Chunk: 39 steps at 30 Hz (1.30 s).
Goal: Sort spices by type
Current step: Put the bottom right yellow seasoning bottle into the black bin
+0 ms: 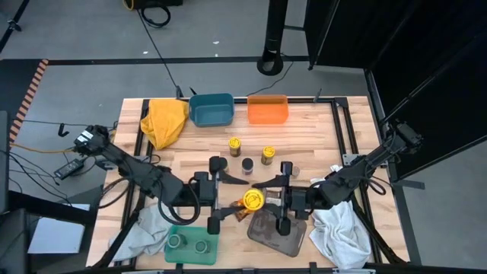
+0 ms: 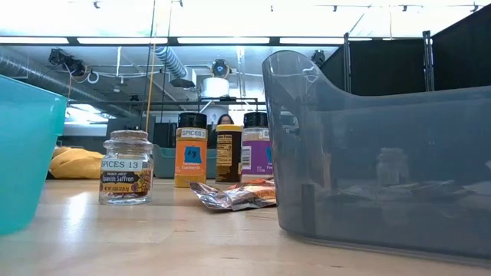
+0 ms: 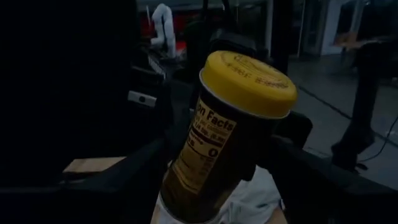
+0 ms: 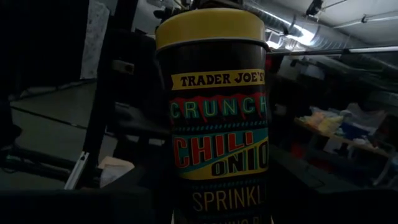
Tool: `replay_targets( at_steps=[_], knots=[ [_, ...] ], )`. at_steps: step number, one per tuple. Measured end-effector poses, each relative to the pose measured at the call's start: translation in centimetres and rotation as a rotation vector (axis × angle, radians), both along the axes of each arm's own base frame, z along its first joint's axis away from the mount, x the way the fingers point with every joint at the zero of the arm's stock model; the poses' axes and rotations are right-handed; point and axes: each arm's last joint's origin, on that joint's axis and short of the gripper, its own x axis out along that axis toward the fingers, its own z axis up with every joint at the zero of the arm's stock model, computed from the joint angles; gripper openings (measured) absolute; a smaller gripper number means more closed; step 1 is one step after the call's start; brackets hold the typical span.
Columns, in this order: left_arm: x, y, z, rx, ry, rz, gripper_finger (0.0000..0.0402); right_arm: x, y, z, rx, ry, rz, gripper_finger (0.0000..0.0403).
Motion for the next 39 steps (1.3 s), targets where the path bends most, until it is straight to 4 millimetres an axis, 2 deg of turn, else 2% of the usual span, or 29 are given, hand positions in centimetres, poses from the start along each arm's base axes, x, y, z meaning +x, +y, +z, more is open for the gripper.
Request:
replay_targets(
  at_steps=[13, 24, 35, 39],
  knots=[
    [1.0, 1.4, -1.3, -0.004, -0.177, -0.09, 0.0285, 0.3, -0.5, 0.0, 0.046, 0.001, -0.006, 0.0195],
    [1.5, 2.3, -1.4, 0.009, -0.172, -0.086, 0.0283, 1.0, -1.6, -0.2, 0.078, 0.01, 0.02, 0.0196],
    [1.6, 2.4, -1.4, 0.012, -0.171, -0.082, 0.0223, 1.2, -2.0, -0.2, 0.093, 0.013, 0.015, 0.021],
    [1.6, 2.4, -1.4, 0.012, -0.171, -0.081, 0.0216, 1.2, -1.9, -0.3, 0.091, 0.014, 0.015, 0.0211]
  ],
)
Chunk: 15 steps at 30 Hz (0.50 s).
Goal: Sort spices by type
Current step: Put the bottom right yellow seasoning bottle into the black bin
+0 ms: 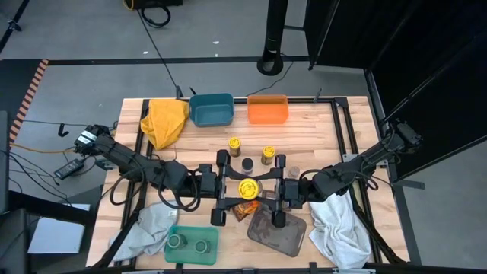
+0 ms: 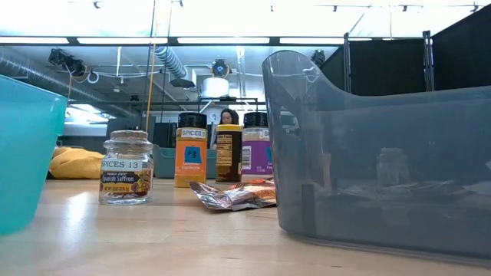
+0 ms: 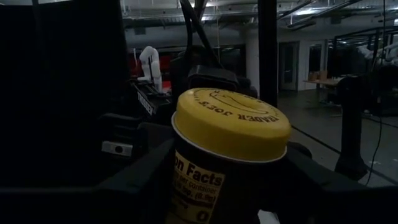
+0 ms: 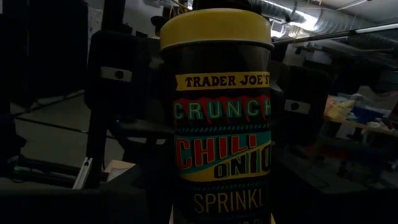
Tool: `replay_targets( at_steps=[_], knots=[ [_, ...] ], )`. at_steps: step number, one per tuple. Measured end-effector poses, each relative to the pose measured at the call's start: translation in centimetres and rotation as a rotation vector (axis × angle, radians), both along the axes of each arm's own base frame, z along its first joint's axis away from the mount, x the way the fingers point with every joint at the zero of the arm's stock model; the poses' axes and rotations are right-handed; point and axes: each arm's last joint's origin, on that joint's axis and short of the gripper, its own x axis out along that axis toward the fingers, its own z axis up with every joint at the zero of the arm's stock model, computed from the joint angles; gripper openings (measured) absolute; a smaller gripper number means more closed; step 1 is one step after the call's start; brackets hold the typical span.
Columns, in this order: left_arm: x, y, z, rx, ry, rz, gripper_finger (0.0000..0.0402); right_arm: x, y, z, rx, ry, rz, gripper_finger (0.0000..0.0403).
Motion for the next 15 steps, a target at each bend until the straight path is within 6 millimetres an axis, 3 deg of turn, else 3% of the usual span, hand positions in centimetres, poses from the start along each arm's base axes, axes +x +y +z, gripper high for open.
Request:
replay_targets(
  at_steps=[8, 15],
  knots=[
    [0.0, 0.0, -0.1, -0.001, 0.006, 0.004, 0.0216, -0.1, 0.0, -0.2, -0.036, 0.025, -0.049, 0.0224],
    [0.1, 0.2, -0.1, 0.002, 0.012, 0.036, 0.0216, -2.5, 0.3, 1.0, -0.113, 0.068, -0.189, 0.0242]
  ],
)
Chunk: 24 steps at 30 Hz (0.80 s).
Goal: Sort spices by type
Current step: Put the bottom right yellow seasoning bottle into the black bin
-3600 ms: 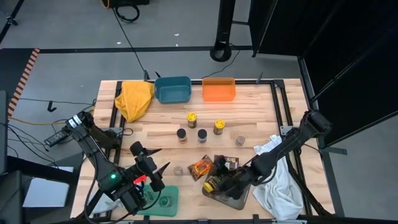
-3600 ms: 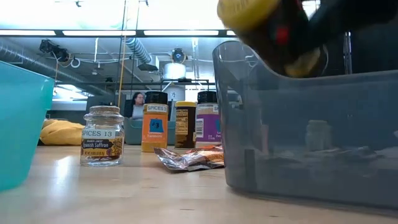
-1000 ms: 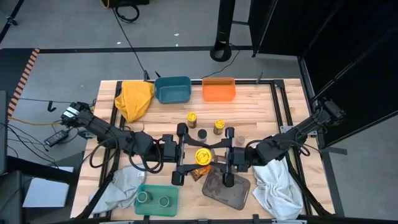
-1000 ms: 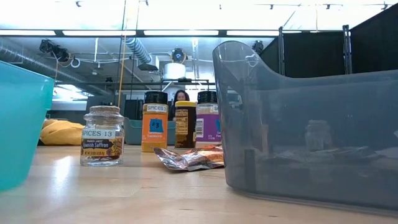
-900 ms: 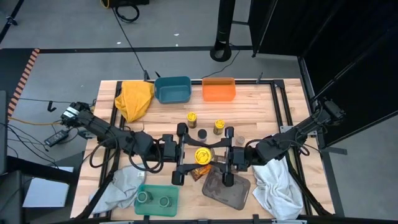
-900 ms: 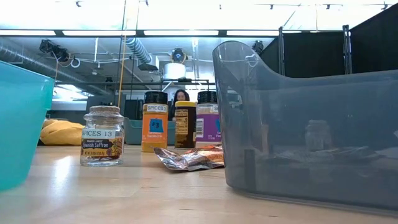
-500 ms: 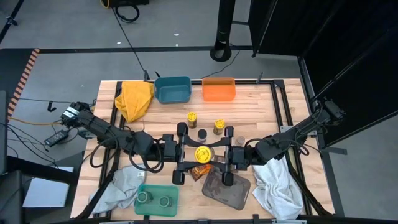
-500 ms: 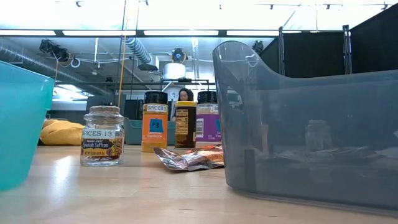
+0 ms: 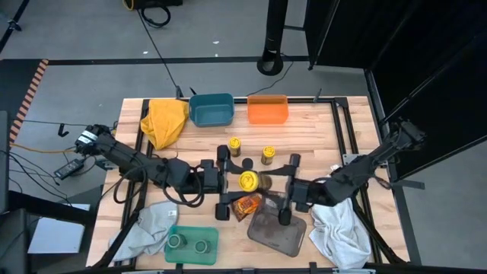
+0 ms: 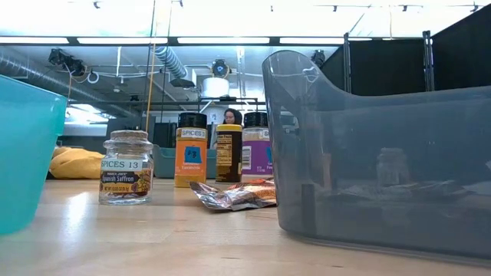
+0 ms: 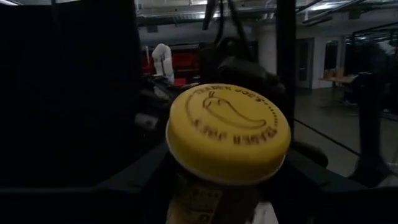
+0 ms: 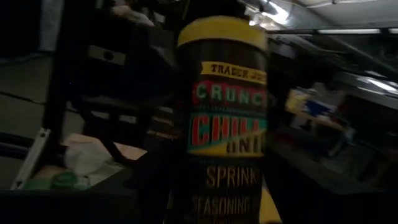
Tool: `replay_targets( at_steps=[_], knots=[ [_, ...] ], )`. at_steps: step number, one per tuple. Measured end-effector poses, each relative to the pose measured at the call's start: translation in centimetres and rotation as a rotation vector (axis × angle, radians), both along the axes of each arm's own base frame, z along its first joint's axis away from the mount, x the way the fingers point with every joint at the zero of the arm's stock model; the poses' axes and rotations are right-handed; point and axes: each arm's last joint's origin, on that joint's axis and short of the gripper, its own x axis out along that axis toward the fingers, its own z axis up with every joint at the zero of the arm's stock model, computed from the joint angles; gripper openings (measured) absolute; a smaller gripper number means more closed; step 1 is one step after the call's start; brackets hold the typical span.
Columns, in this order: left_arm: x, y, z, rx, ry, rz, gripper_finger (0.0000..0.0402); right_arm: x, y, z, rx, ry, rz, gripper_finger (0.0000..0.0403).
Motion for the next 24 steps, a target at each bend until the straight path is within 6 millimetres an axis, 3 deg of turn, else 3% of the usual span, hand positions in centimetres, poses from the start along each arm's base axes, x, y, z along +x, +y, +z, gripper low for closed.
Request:
replay_targets(
  at_steps=[6, 18, 24],
  knots=[
    [0.3, 0.7, -0.1, -0.001, 0.013, 0.019, 0.0216, -2.3, -0.3, 1.6, 0.032, -0.009, -0.042, 0.0246],
    [0.5, 1.1, -0.4, 0.013, 0.042, 0.018, 0.0216, -2.3, -0.7, -0.3, 0.099, 0.126, -0.056, 0.0242],
    [0.6, 1.2, -0.6, 0.018, 0.056, 0.024, 0.0216, -2.4, -1.1, -0.1, 0.073, 0.132, -0.053, 0.0239]
  ],
)
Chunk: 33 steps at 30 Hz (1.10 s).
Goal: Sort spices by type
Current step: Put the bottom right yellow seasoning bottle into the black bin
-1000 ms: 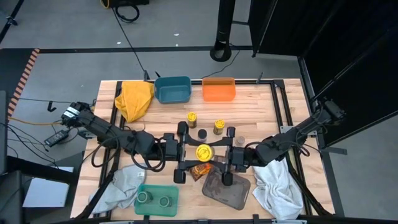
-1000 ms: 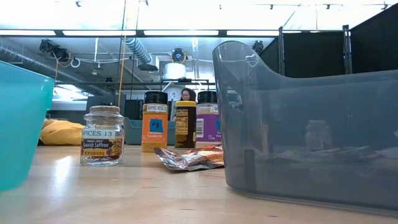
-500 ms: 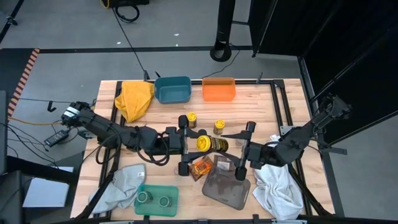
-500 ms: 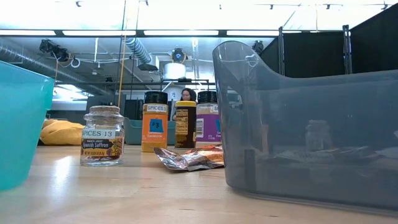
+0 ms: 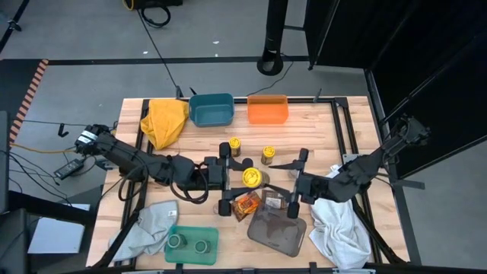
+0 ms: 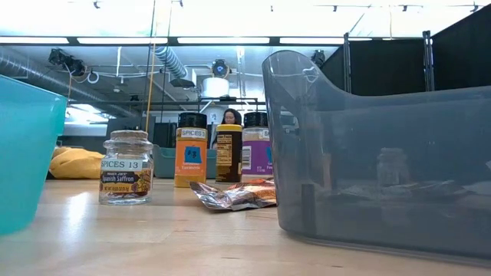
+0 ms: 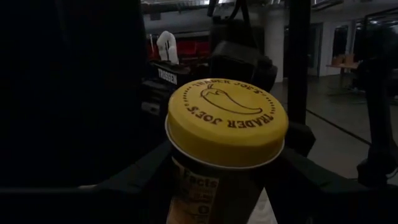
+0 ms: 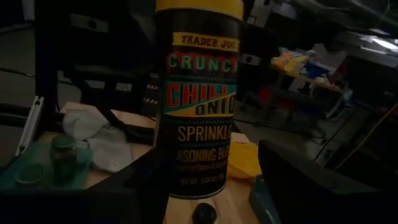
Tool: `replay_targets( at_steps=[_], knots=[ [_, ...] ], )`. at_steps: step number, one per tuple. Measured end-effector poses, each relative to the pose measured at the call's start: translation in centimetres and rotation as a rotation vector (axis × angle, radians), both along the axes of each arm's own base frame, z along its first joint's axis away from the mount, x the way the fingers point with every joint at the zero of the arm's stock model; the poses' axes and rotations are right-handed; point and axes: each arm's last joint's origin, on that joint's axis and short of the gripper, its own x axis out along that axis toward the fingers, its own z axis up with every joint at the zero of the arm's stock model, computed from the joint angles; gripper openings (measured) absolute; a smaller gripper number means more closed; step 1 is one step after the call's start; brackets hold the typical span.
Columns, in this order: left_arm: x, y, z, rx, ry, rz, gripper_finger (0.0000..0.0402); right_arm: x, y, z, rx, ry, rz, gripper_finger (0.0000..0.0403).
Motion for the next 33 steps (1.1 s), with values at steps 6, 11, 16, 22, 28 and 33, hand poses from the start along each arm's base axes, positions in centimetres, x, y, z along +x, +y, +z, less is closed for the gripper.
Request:
replay_targets(
  at_steps=[6, 11, 16, 22, 28, 33],
  knots=[
    [0.0, 0.0, -0.4, 0.009, 0.04, 0.002, 0.0216, -0.7, -0.2, 0.8, 0.048, -0.039, 0.001, 0.0248],
    [0.0, 0.0, -0.4, 0.01, 0.042, 0.007, 0.0216, -0.8, -0.3, 0.8, 0.042, -0.035, 0.002, 0.0247],
    [0.1, 0.2, -1.3, 0.011, 0.132, 0.021, 0.0216, -0.7, -0.4, 0.9, 0.063, -0.044, -0.006, 0.0242],
    [0.4, 1.1, -2.7, 0.009, 0.267, 0.055, 0.0216, -0.7, -0.5, 0.7, 0.121, -0.048, -0.015, 0.0245],
    [0.5, 2.2, -3.9, -0.014, 0.385, 0.068, 0.0216, -0.4, -0.7, -0.7, 0.174, 0.062, 0.048, 0.0238],
    [0.6, 2.8, -4.3, -0.048, 0.42, 0.086, 0.0216, 0.2, -1.6, -1.0, 0.375, 0.072, 0.083, 0.023]
  ],
)
